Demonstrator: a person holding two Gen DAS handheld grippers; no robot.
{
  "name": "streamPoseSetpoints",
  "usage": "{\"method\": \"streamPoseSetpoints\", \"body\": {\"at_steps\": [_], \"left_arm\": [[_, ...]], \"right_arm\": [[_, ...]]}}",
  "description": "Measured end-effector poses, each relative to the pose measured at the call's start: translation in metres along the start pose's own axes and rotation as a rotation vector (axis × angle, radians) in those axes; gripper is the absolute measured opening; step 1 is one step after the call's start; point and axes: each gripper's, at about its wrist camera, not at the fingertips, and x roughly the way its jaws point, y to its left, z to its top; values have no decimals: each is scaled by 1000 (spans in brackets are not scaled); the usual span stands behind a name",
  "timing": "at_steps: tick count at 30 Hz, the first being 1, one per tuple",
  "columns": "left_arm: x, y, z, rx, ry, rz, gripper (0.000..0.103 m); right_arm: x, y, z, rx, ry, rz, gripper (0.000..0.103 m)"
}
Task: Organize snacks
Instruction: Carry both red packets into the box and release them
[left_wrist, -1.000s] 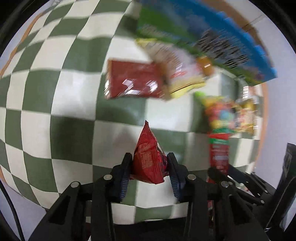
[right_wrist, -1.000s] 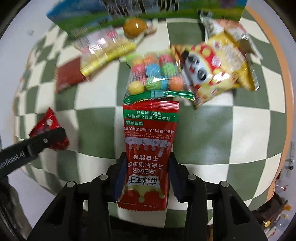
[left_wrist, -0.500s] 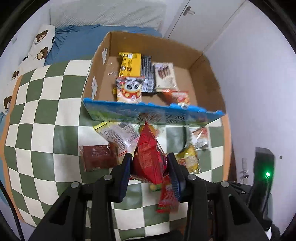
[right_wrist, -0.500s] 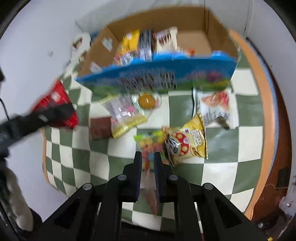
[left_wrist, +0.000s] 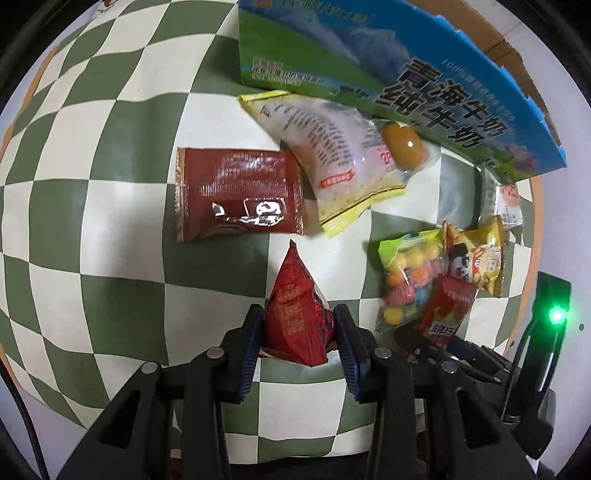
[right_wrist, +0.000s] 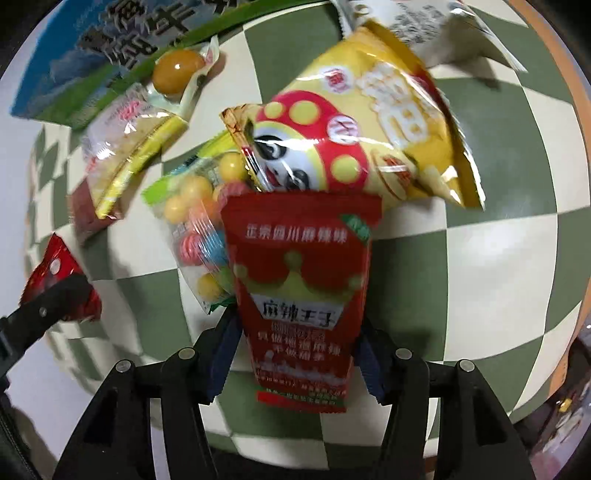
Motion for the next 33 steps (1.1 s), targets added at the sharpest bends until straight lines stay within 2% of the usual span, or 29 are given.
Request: {"method": "streamPoseSetpoints", "body": {"at_steps": [3,5,6,9,10,12,17,22,25,27,30,33], "left_arm": [[1,3,-2,0,7,-2,36],[1,3,-2,2,6,2,36],[3,3,-2,2,9,1,36],[3,1,-1,8,8,4,36],[3,1,0,12,6,5,36],[0,-4,1,16,0,3,36],[-23,-16,3,36,-17,-39,36],[-77,-35,16,84,-87,-125,36],[-113,-52,46,113,-121,-202,36],[-135,-67,72,142,-153,-214,36],[-161,-87,115,190,-208,-176,36],[-170,-97,167,207,-237,-101,36]], "right_arm": [[-1,4,-2,4,-11,-9,61],[-8,4,-2,38,8,45,63],[-9,5,-2,44,18,68,70],[2,9,1,9,26,24,72],[4,10,-1,7,10,12,70],[0,12,-5,-11,-25,-22,48],[-21,-4,-14,22,-38,65,44],[-87,-12,-11,2,-96,204,44],[-147,-5,9,-57,-181,263,44],[-181,0,29,-92,-244,273,44],[-222,3,78,-124,-324,273,44],[-239,20,135,-155,-390,210,44]]}}
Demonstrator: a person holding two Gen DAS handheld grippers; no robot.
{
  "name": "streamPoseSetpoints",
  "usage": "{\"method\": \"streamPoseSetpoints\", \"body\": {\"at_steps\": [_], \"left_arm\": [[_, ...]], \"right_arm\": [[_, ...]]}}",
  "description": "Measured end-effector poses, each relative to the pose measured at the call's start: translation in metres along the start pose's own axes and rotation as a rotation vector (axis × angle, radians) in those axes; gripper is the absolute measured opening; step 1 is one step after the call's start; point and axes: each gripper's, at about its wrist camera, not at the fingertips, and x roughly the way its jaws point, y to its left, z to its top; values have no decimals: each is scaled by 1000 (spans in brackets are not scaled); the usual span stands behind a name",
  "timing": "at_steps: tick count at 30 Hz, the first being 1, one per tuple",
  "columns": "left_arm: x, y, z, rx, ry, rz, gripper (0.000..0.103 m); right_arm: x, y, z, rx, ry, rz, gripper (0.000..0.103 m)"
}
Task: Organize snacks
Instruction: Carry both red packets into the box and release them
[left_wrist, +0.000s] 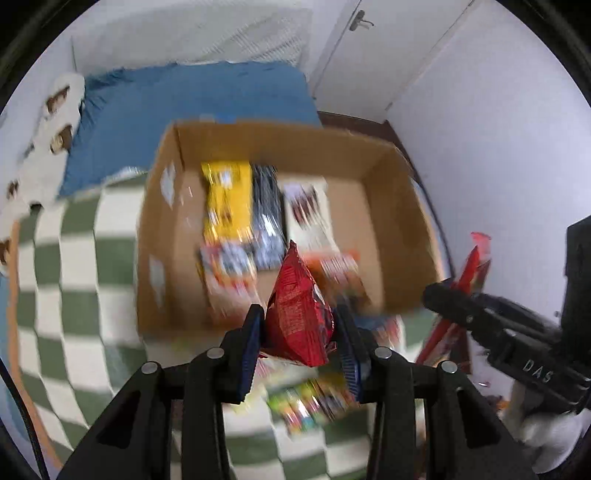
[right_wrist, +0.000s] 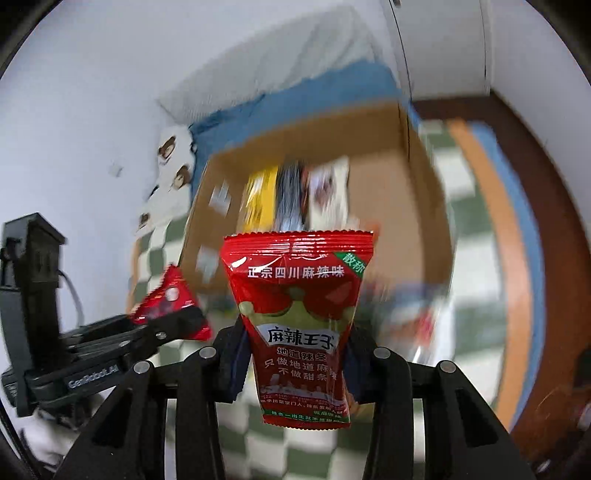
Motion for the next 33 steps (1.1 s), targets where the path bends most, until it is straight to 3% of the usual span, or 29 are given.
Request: {"method": "streamPoseSetpoints", "body": {"at_steps": [4,10,15,16,17,18,19,20,23,33], "left_arm": [[27,17,53,-16,55,70,36],[76,52,108,-17,154,214,37],[112,71,119,-26,232,290,39],[117,72,119,-35,238,287,50],[123,77,119,-54,246,279,58],[126,81,119,-71,250,272,80],[129,84,120,-86,245,248,84],[130,83,121,-94,249,246,85],[131,82,122,-97,234,245,90],[107,55,116,-78,142,221,91]], "right_arm": [[30,-12,74,-22,34,-74,44],[109,-39,147,-17,165,-180,44],[169,-52,160,-29,232,-232,45],[179,-54,164,-29,261,-242,46],[185,-55,164,-35,282,-253,56],[195,-58,160,-48,299,-269,75],[201,-57,162,-62,309,-282,81],[205,-56,160,-68,309,-281,87],[209,-54,159,-80,304,-297,91],[193,-55,154,-63,253,-270,92]]}}
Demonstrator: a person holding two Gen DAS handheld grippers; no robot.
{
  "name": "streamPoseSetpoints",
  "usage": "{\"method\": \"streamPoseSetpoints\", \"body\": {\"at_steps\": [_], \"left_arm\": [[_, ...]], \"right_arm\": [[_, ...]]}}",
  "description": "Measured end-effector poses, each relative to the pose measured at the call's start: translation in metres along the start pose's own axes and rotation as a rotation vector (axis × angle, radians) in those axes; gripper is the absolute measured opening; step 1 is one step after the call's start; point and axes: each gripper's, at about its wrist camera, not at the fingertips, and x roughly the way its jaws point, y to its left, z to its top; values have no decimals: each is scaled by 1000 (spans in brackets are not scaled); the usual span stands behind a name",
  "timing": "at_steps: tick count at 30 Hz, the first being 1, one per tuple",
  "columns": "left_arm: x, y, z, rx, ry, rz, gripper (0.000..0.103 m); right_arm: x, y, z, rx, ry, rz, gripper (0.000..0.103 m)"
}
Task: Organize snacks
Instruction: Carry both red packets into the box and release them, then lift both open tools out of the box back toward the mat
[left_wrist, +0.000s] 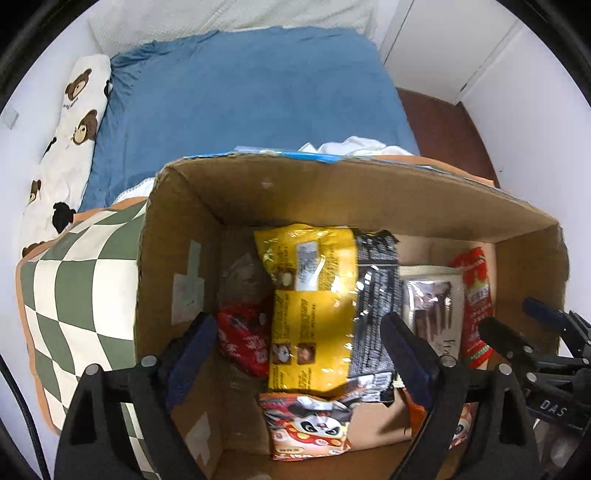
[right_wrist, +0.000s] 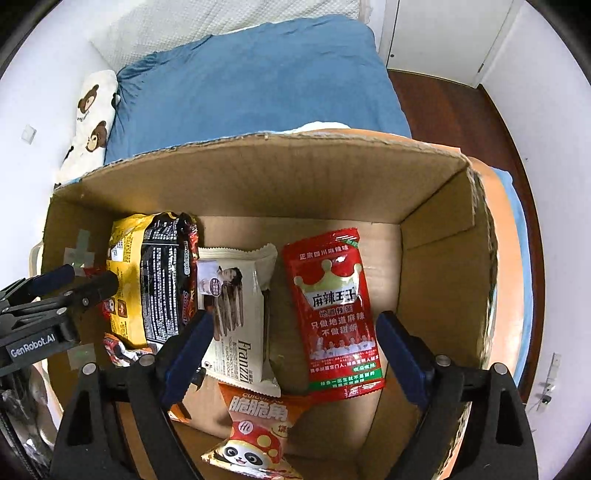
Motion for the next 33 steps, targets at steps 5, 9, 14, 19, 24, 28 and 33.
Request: {"method": "streamPoseSetpoints", "body": {"at_steps": [5,9,14,19,24,28,33], "left_arm": [[-17,-9,-20,9,-58,4,91],[-34,-12,-41,19,-120,12,91],[-58,-16,-75,22,-211,40,91],[-87,-17,-108,20,-301,53,91],[-117,-22,-143,44,-383,74,91],[-133,-26,-168,52,-416,77,91],[-151,-33,-193,61,-455,70,91]], "right_arm": [[-6,-3,-19,12,-26,9,92],[-16,1,-40,-3,-63,-9,92],[-40,8,-71,-11,-147,-30,91],[-68,14,-104,-22,-233,-44,92],[-98,14,-135,-12,-307,-38,92],[-121,12,-163,0,-361,-39,92],[-149,15,-196,14,-416,-27,92]]}}
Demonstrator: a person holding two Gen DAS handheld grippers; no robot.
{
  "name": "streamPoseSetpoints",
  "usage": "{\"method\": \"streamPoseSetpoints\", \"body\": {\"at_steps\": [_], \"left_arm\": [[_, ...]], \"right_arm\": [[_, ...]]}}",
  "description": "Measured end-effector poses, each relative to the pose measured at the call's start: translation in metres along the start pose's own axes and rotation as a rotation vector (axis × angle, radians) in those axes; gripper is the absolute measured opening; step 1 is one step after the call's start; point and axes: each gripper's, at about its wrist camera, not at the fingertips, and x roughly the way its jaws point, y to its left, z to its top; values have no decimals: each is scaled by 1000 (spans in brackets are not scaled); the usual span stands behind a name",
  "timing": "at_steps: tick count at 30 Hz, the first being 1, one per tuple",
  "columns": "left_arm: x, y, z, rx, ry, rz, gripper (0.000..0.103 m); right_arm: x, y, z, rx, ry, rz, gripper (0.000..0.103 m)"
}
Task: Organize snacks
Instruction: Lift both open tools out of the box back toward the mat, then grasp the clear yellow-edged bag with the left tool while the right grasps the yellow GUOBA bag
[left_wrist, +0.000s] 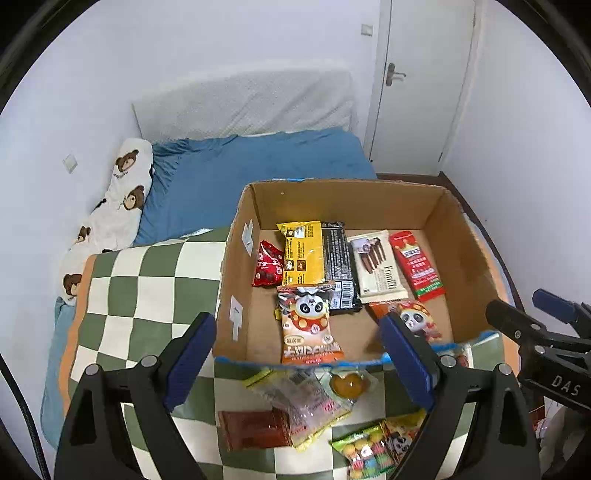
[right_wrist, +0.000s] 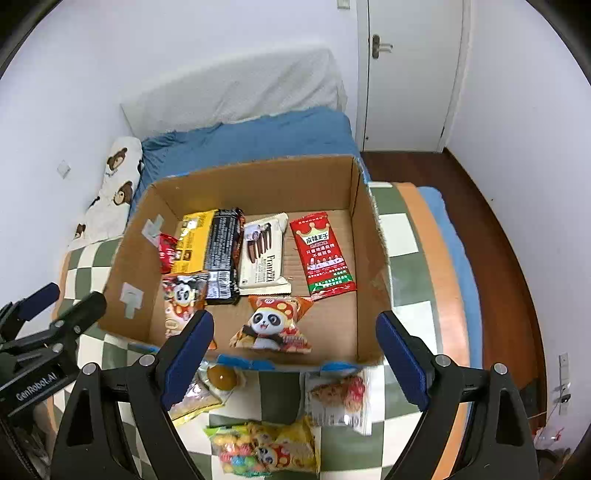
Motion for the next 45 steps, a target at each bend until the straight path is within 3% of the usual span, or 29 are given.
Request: {"method": "streamPoseSetpoints", "body": {"at_steps": [7,14,17,24,29,34,35,36,38,40,45], "left_arm": [[-34,-8,-16,5,-57,-4,91],[-40,-9,-35,-6,-37,-8,91],[-25,-4,-48,-27,17,2,91],[29,30,-94,-134,202,62,91],[71,52,-121,-234,363,57,91],[106,56,-123,-324,472,-21,91],[115,57,-124,-347,506,-41,91],[122,59,-125,-389,537,-63,91],[131,62,-123,-474,550,-128,91],[139,57,-118,-524,556,-163,91],[175,21,-102,-477,592,-153,91]], "right_arm": [[-48,5,-23,4,-72,10,92],[-63,0,-47,63,-43,59,92],[-49,-11,-61,121,29,89,92],[48,-49,-137,468,364,241,92],[115,-59,-185,655,504,214,92],[137,-47,-187,620,488,115,91],[138,-45,-187,609,483,104,88],[138,-43,-187,591,480,91,79],[137,-40,-188,529,475,61,68],[134,-41,-186,500,469,68,64],[130,-34,-183,426,458,30,64]]}}
